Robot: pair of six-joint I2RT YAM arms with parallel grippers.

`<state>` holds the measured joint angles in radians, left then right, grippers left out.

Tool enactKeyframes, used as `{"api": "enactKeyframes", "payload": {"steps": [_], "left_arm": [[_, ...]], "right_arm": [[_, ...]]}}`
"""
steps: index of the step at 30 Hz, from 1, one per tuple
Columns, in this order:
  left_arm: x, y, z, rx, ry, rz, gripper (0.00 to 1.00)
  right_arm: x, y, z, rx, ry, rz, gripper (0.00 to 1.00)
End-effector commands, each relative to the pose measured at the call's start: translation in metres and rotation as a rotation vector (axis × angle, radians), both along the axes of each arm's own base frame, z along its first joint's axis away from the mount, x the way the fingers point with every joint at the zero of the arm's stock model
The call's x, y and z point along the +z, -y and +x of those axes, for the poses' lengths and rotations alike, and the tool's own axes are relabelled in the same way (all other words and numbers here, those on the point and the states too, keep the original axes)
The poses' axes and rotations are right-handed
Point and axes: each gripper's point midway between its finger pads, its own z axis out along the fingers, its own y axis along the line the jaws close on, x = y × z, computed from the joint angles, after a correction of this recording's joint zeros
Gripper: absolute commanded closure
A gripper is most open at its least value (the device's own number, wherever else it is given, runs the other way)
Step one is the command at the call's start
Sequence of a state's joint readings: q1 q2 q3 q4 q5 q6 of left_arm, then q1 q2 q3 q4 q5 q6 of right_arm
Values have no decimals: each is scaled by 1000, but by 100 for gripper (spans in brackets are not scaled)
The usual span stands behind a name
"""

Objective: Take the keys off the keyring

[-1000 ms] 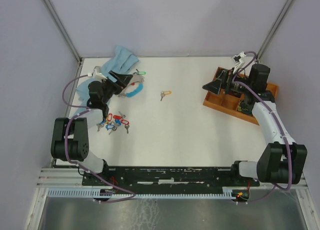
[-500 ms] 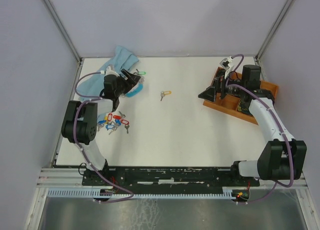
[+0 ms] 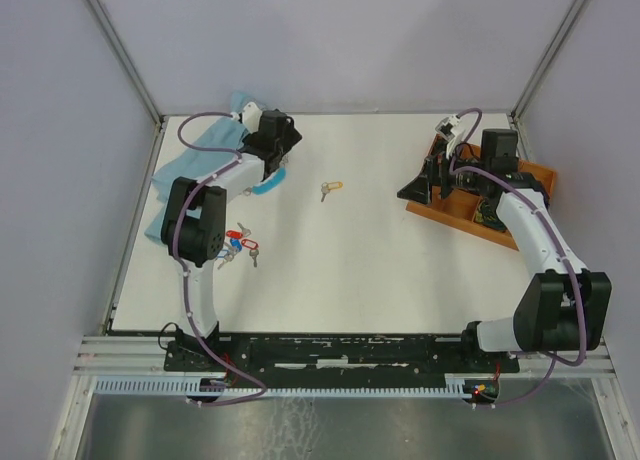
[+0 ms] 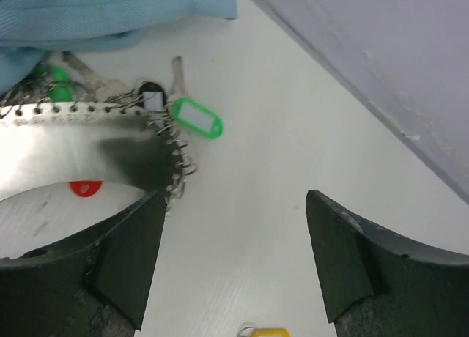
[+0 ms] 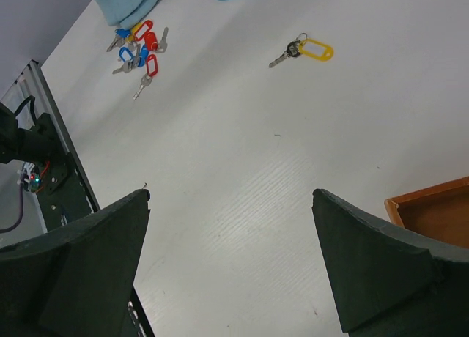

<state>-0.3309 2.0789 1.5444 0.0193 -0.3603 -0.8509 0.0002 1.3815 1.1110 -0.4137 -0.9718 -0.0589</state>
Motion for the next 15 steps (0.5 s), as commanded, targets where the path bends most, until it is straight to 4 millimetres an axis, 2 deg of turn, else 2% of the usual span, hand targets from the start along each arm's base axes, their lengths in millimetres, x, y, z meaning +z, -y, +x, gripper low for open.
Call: {"api": "enactKeyframes", "payload": {"steps": [1, 8, 12, 15], "left_arm": [[-21, -42, -22, 160, -77, 120, 17], [-45, -49, -27, 135, -105, 91, 19], [-40, -49, -25, 55, -40, 65, 19], [-42, -38, -24, -90, -6, 71, 24]], "right_arm": [[12, 1, 9, 10, 58, -18, 0], [8, 0, 8, 20, 40, -10, 0], [8, -1, 8, 26, 34, -4, 0], [8, -1, 7, 29, 35, -2, 0]]}}
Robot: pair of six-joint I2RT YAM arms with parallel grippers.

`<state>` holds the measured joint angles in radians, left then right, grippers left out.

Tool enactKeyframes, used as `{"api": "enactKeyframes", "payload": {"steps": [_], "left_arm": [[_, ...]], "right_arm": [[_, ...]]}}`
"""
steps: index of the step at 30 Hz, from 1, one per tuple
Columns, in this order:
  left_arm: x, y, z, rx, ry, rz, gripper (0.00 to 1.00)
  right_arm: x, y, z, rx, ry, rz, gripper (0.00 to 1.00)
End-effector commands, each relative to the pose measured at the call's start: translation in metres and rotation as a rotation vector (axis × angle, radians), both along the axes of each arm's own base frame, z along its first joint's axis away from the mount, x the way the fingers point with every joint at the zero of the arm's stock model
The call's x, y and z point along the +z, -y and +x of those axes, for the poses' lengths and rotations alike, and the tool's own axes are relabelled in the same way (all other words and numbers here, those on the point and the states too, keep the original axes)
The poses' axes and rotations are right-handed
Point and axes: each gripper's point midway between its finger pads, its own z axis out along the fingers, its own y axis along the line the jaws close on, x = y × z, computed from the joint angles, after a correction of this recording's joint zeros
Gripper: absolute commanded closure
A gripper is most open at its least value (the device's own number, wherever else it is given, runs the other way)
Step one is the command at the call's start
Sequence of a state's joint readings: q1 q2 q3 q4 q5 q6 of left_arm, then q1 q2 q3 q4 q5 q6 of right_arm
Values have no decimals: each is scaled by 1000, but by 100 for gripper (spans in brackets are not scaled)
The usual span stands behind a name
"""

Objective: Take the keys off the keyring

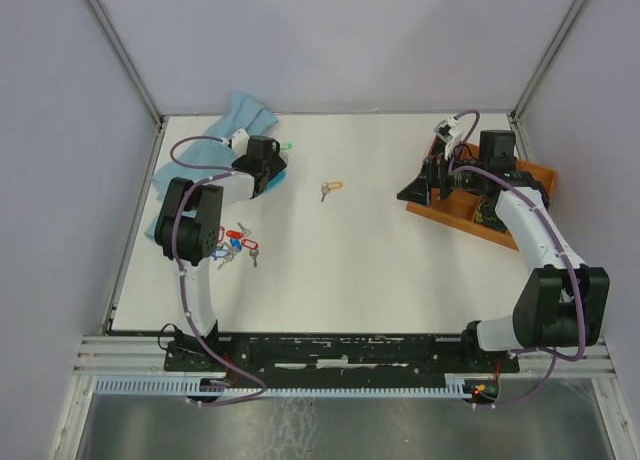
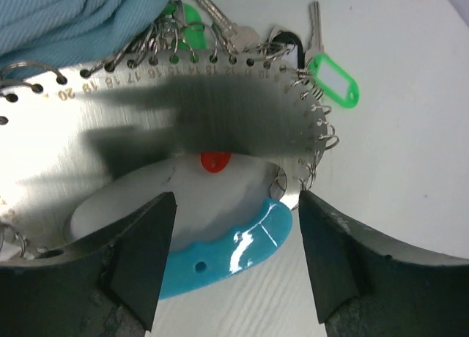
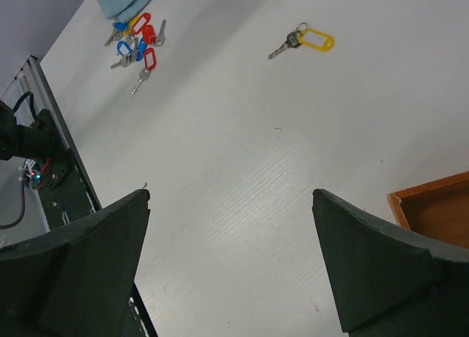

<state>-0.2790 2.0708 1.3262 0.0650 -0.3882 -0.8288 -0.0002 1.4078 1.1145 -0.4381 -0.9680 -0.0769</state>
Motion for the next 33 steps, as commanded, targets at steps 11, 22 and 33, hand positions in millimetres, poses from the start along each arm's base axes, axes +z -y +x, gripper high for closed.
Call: {"api": "enactKeyframes", "payload": {"steps": [11, 22, 33], "left_arm": [[43, 30, 7, -514, 179, 119, 36], [20, 41, 14, -582, 107, 87, 36], [6, 25, 12, -547, 12, 167, 36]], "right_arm": [[17, -4, 5, 38, 60, 24, 0], [10, -7, 7, 41, 28, 55, 0], [11, -9, 6, 51, 24, 69, 0]]}}
